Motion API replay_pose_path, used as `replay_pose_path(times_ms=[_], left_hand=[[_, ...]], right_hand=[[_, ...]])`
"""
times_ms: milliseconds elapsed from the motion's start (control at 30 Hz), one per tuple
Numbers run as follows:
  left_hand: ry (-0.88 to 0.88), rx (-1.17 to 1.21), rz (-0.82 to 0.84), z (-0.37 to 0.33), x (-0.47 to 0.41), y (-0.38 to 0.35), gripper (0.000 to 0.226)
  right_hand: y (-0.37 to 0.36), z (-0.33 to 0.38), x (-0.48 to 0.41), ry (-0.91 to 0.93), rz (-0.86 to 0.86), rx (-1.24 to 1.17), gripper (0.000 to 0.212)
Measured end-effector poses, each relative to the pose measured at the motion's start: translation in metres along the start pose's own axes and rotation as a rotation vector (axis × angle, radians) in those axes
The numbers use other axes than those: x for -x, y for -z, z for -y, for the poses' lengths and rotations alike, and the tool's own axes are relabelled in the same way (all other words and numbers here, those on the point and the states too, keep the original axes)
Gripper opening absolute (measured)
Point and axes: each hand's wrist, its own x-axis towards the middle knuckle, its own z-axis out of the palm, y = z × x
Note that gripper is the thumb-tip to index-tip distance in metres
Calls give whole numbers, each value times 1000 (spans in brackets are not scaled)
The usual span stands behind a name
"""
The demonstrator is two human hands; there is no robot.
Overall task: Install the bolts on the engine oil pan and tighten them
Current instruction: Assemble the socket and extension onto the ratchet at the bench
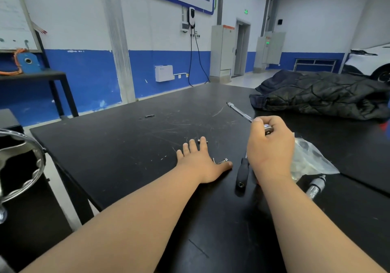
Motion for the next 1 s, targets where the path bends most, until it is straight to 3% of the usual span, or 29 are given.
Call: replay_pose_path(times_ms=[233, 367, 567, 767, 1000], left_hand=[[-60, -81, 11, -17, -52, 8, 109], [-183, -67, -10, -19, -75, 6, 83], [-220, 4, -136, -17, -70, 5, 39], [-307, 47, -203, -14, -34, 1, 18], [-234, -106, -355, -16, -12, 1, 34]], right_hand=[[0, -5, -4, 5, 12, -10, 16], [-3, -8, -6, -1, 16, -10, 16], [-5, -9, -4, 3, 34, -4, 15], [-5, -5, -2, -1, 35, 4, 14], [-3, -3, -3, -20, 21, -15, 12]])
